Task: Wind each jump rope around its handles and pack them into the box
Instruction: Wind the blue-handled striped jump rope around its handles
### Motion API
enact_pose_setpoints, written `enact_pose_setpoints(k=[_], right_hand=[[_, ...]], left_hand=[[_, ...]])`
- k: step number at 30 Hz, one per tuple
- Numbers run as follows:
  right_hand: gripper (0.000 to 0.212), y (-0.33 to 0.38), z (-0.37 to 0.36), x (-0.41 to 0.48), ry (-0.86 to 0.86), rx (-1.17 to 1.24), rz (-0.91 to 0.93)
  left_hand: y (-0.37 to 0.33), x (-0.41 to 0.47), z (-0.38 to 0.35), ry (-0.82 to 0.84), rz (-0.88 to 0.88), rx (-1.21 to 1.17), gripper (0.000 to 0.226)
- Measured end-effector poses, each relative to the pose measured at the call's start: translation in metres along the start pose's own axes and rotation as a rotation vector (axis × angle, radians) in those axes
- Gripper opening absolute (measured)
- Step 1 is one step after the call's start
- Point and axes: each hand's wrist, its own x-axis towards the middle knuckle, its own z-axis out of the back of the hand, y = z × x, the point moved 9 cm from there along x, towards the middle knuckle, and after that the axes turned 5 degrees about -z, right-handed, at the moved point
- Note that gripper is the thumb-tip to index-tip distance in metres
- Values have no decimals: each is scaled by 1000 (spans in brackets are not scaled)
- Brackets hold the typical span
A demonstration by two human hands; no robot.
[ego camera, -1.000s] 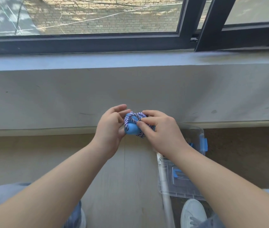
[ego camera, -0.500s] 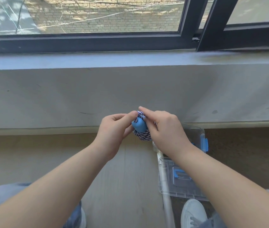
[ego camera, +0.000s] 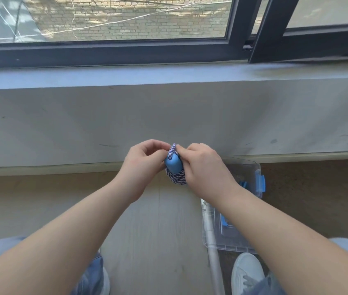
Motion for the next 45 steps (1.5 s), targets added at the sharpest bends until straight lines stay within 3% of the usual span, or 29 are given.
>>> enact_pose_setpoints(k=[4,8,10,13,17,19,23,28,31,35,37,40,42,45], right_hand=[[33,-1,4,0,30,23,16],[61,-10,7,2,102,124,-60],[60,-10,10,2,118,163,-62],[47,-14,15,2,121,286,-103],[17,-24,19,3,118,355,-210],[5,-31,22,5,104,399,-266],[4,-38,21,6,140,571,-351],[3,-36,13,4,178,582,-357],[2,-36,14,4,179,612,-345],[14,-30,8,1,210,580,-314],[29,-22,5,0,274,606,-292],[51,-2,-11,-14,517,790,-271],[65,5,-18,-24,587,657,-238],[56,3,-21,-24,520,481,-236]], left_hand=[[-4,2,0,78,-32,97,17],[-13,2,-8,267,-41,154,24],[-17,-1,-13,381,-25,186,26],[-12,1,-9,426,57,251,21],[0,-3,-10,345,14,409,12],[-2,-5,-12,250,-57,336,12],[-1,-9,-22,308,-17,115,19],[0,-9,-20,360,8,159,15],[-3,-6,-18,326,-63,347,21],[-13,-9,-28,242,-161,568,43],[-25,-9,-27,155,-232,560,32],[-27,-1,-12,31,-215,481,19],[-20,2,-8,10,-158,414,34],[-3,3,-9,58,-41,316,49]])
